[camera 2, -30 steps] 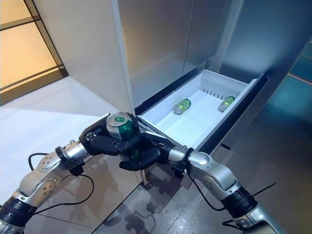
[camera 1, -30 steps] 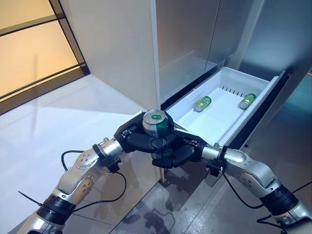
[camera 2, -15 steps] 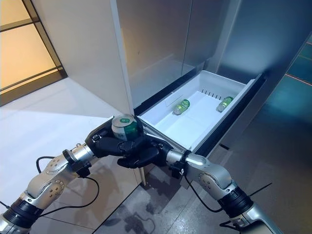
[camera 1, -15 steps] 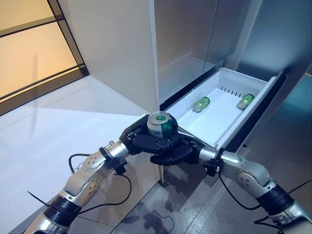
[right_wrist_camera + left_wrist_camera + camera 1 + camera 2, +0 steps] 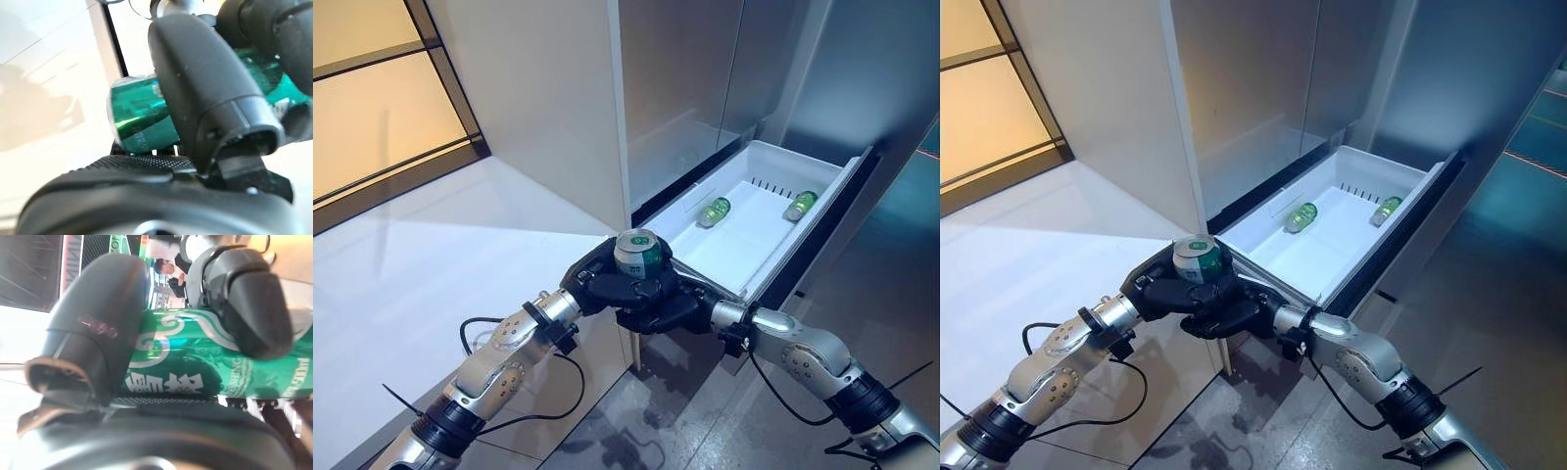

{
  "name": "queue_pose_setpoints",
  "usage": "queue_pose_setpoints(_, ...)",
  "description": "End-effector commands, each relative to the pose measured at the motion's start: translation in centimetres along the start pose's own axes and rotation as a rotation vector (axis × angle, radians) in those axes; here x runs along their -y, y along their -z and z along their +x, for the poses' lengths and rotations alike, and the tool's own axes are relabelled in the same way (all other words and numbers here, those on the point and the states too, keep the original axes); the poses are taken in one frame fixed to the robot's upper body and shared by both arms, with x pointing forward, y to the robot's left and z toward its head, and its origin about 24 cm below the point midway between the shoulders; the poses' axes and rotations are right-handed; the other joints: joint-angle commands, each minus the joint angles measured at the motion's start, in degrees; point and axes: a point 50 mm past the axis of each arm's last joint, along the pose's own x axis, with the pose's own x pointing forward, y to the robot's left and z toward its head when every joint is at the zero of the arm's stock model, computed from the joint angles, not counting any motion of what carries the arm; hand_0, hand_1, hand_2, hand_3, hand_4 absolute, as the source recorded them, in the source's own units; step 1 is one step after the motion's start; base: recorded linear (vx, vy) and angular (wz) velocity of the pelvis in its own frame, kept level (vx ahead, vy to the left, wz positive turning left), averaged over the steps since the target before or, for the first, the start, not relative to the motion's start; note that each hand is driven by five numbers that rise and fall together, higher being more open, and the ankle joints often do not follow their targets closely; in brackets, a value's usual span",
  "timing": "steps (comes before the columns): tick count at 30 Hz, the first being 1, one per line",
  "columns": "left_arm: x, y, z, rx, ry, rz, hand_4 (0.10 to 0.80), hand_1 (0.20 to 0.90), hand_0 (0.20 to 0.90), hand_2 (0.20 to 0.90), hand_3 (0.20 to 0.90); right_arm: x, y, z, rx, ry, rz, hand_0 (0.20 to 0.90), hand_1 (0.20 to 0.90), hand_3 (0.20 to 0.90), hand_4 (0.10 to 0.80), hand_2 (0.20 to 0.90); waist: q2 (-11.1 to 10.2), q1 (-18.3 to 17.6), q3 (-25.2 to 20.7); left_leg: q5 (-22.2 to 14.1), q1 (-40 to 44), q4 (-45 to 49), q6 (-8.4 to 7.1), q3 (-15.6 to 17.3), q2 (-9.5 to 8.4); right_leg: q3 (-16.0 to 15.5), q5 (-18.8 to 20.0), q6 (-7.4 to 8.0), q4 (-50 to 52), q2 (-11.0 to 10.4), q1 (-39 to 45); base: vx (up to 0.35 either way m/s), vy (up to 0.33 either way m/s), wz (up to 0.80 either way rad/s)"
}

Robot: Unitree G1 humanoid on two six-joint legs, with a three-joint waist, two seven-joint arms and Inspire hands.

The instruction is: Put drinks into fridge and close the fridge

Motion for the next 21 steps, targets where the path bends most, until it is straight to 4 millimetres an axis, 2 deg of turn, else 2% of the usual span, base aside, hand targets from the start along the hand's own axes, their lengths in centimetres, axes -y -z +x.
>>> queue_pose_setpoints(1, 3.93, -7.98, 4.93, 0.465, 0.222, 0.039, 0.1, 0.3, 0.3, 0.3, 0.2, -8.78, -6.28, 3.77, 0.308, -0.464, 0.05, 0.3, 0.3, 0.2, 0.1, 0.3, -1.81, -0.87, -3.72, -3.68, -0.81, 1.65, 1.76, -1.92, -3.99, 1.44, -6.38, 1.03, 6.65, 1.63, -1.98, 0.0, 0.0, 0.0)
queue_pose_setpoints(21, 4.24, -7.21, 5.39, 0.424, 0.205, 0.083, 0.1, 0.3, 0.3, 0.3, 0.2, -9.49, -6.63, 4.25, 0.325, -0.466, 0.054, 0.3, 0.3, 0.2, 0.1, 0.3, -1.72, -0.65, -3.6, -3.89, -0.6, 1.89, 1.98, -2.0, -4.13, 1.25, -6.52, 1.04, 6.85, 1.48, -1.77, 0.0, 0.0, 0.0)
